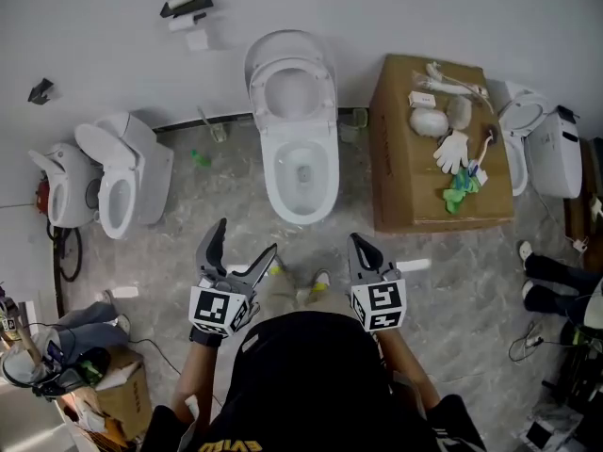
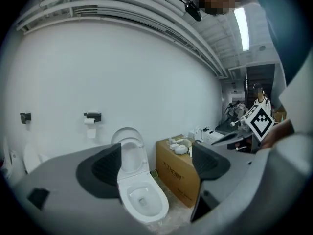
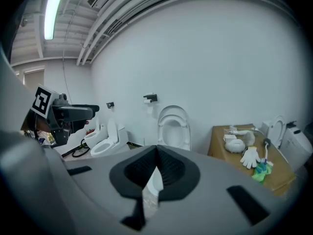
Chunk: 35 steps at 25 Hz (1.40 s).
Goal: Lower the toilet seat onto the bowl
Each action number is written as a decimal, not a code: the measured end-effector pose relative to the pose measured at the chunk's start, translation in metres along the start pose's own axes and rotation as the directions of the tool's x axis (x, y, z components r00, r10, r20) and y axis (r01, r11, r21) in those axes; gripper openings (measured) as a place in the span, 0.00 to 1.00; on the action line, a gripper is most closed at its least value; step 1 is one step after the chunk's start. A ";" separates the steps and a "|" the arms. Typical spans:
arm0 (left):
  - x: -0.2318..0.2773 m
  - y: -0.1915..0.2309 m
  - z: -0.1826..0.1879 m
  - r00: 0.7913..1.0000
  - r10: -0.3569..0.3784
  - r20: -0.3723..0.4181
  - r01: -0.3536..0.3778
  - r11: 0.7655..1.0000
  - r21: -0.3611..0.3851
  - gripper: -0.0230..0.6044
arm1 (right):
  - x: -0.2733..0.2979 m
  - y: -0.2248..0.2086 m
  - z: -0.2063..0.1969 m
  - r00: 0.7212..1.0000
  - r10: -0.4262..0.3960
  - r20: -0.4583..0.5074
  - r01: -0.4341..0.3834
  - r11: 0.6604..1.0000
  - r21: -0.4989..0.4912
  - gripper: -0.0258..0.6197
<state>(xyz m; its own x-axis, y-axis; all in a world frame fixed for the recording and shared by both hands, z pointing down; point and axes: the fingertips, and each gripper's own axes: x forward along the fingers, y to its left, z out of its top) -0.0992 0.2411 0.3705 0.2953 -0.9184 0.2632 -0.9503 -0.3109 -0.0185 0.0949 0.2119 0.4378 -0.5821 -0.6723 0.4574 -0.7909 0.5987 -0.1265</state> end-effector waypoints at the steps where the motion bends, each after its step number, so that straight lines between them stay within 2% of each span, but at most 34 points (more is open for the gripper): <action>1: 0.008 0.008 0.004 1.000 -0.005 0.005 0.005 1.000 0.009 0.78 | 0.007 0.001 0.002 1.000 -0.004 0.002 0.004 1.000 0.008 0.03; 8: 0.084 0.052 0.026 0.994 -0.098 0.052 0.097 0.995 0.017 0.78 | 0.051 0.004 0.027 0.999 -0.039 -0.016 0.040 0.998 0.047 0.03; 12: 0.131 0.091 0.037 0.985 -0.158 0.071 0.156 0.987 0.036 0.77 | 0.085 -0.002 0.050 0.994 -0.107 -0.013 0.107 0.991 0.078 0.03; 18: 0.210 0.157 0.051 0.974 -0.211 0.076 0.206 0.976 0.071 0.77 | 0.132 -0.005 0.084 0.981 -0.194 -0.024 0.196 0.973 0.119 0.03; 26: 0.318 0.206 0.017 0.945 -0.328 -0.002 0.327 0.942 0.082 0.77 | 0.189 0.019 0.103 0.971 -0.224 -0.086 0.231 0.970 0.079 0.03; 31: 0.383 0.231 -0.006 0.943 -0.323 -0.079 0.330 0.940 0.090 0.77 | 0.203 0.035 0.095 0.970 -0.217 -0.109 0.228 0.969 0.100 0.03; 35: 0.426 0.233 -0.019 0.938 -0.316 -0.140 0.331 0.939 0.099 0.77 | 0.203 0.027 0.088 0.969 -0.230 -0.094 0.241 0.961 0.132 0.03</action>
<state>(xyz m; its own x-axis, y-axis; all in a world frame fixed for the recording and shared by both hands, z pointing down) -0.1966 -0.2183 0.4966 0.5635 -0.7296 0.3875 -0.7844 -0.6197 -0.0261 -0.0608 0.0532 0.4494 -0.3639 -0.7480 0.5550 -0.9258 0.3557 -0.1276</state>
